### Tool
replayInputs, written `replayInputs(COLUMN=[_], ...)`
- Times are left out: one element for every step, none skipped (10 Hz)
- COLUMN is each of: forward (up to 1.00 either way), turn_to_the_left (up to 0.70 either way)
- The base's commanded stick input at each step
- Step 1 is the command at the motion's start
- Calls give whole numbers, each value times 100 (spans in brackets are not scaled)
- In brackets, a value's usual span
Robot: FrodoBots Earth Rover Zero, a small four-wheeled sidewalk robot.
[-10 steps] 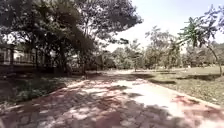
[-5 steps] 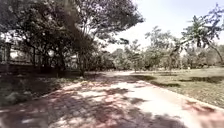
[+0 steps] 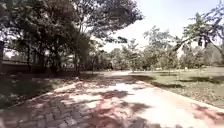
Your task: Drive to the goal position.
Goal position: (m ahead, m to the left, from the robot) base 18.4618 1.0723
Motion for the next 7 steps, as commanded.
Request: replayInputs(forward=[70,70,70,70,70,70,70], turn_to_the_left=[0,0,0,0,0,0,0])
